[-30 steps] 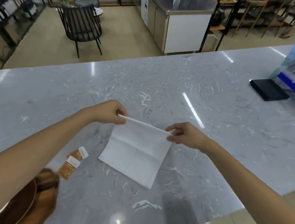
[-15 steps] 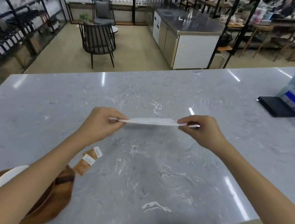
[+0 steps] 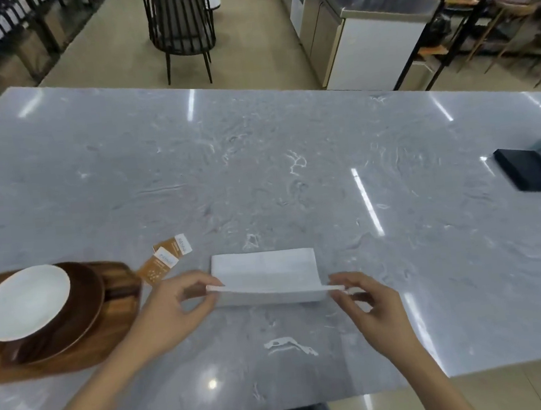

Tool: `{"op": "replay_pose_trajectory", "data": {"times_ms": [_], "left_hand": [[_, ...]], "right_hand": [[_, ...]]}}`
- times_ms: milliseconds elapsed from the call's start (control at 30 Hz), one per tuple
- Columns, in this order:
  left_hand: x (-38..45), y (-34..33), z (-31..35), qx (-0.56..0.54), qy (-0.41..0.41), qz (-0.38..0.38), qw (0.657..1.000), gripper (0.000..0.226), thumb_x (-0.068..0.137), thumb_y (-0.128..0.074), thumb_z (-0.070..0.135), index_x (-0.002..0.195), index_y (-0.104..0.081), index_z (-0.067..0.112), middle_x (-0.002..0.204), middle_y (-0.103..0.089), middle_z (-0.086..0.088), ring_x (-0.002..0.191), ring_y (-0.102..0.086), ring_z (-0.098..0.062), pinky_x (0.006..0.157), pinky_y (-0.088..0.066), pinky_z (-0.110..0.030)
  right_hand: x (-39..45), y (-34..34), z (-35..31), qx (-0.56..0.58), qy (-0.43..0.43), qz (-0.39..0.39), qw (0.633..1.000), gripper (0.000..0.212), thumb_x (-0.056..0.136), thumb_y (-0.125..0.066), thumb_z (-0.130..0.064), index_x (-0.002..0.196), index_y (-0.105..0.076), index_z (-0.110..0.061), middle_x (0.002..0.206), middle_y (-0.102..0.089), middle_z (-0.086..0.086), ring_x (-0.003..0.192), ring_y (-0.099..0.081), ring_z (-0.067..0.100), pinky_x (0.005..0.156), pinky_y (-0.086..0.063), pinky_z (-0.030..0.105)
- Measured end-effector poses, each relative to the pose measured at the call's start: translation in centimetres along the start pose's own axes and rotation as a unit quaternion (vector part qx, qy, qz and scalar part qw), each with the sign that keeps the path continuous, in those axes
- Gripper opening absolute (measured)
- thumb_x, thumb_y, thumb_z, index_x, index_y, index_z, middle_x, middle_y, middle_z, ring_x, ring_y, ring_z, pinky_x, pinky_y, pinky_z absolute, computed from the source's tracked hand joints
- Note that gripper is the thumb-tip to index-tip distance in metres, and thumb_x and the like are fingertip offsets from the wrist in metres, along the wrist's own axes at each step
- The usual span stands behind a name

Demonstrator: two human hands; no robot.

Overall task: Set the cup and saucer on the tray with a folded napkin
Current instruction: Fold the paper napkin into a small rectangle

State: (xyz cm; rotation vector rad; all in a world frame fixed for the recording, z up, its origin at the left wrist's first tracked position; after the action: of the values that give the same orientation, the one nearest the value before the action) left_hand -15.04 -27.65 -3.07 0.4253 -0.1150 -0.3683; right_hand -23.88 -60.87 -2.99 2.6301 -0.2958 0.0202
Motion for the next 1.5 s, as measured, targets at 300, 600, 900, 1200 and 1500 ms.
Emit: {"op": "replay_pose_trajectory", "data": {"times_ms": [300, 600, 900, 1200, 1500], "left_hand": [[6.2, -1.6, -4.9, -0.049, 0.136, 0.091, 0.985, 0.012, 0.089, -0.074, 0.013, 0.091, -0.069, 0.024, 0.086, -0.077, 0.001, 0.082, -0.073, -0.014, 0.078, -0.055, -0.030], [6.4, -2.7, -5.6, 0.040, 0.177, 0.139, 0.973, 0.010, 0.083, -0.073, 0.014, 0.086, -0.067, 0.021, 0.075, -0.069, 0.006, 0.066, -0.063, -0.009, 0.063, -0.045, -0.023], [6.3, -3.1, -4.0, 0.125, 0.133, 0.158, 0.970, 0.015, 0.086, -0.070, 0.012, 0.099, -0.064, 0.012, 0.089, -0.067, -0.002, 0.081, -0.066, -0.023, 0.071, -0.053, -0.037], [6.0, -7.4, -1.9, 0.388, -0.070, 0.028, 0.918, 0.056, 0.098, -0.035, 0.036, 0.142, -0.053, 0.006, 0.151, -0.049, -0.011, 0.143, -0.041, -0.031, 0.112, -0.043, -0.045], [5.8, -8.0, -6.0, 0.460, -0.012, -0.069, 0.885, 0.067, 0.101, -0.006, 0.046, 0.160, 0.006, 0.016, 0.169, 0.012, -0.003, 0.156, 0.011, -0.018, 0.127, -0.007, -0.043]], "right_hand": [[7.9, -4.0, 2.3, 0.066, -0.112, 0.024, 0.991, 0.028, 0.095, -0.071, -0.029, 0.123, -0.066, -0.033, 0.102, -0.072, -0.001, 0.090, -0.072, 0.012, 0.081, -0.058, 0.031], [9.1, -5.7, 5.0, 0.003, -0.144, 0.054, 0.988, 0.022, 0.093, -0.073, -0.032, 0.114, -0.065, -0.032, 0.092, -0.072, -0.015, 0.084, -0.066, -0.011, 0.067, -0.049, 0.003], [8.5, -6.0, 4.4, -0.049, -0.132, 0.077, 0.987, 0.029, 0.096, -0.070, -0.029, 0.121, -0.065, -0.017, 0.095, -0.071, -0.007, 0.086, -0.066, -0.002, 0.081, -0.056, 0.018], [6.2, -10.7, 1.4, -0.338, 0.053, 0.009, 0.940, 0.055, 0.108, -0.038, -0.037, 0.158, -0.034, -0.017, 0.166, -0.032, 0.006, 0.152, -0.029, 0.023, 0.122, -0.028, 0.041], [6.4, -10.8, 3.9, -0.389, 0.013, -0.071, 0.919, 0.063, 0.108, -0.015, -0.046, 0.163, 0.001, -0.022, 0.172, 0.001, -0.005, 0.158, 0.005, 0.016, 0.129, 0.001, 0.042]]}}
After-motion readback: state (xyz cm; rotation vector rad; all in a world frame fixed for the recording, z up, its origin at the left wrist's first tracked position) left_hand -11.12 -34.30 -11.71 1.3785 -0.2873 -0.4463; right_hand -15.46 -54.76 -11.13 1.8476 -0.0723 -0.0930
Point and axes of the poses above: each hand's wrist, its own x-axis towards the middle knuckle, its own y-axis out of the back of the hand, z = x × y, the point moved 3 cm from there along x, towards the middle knuckle
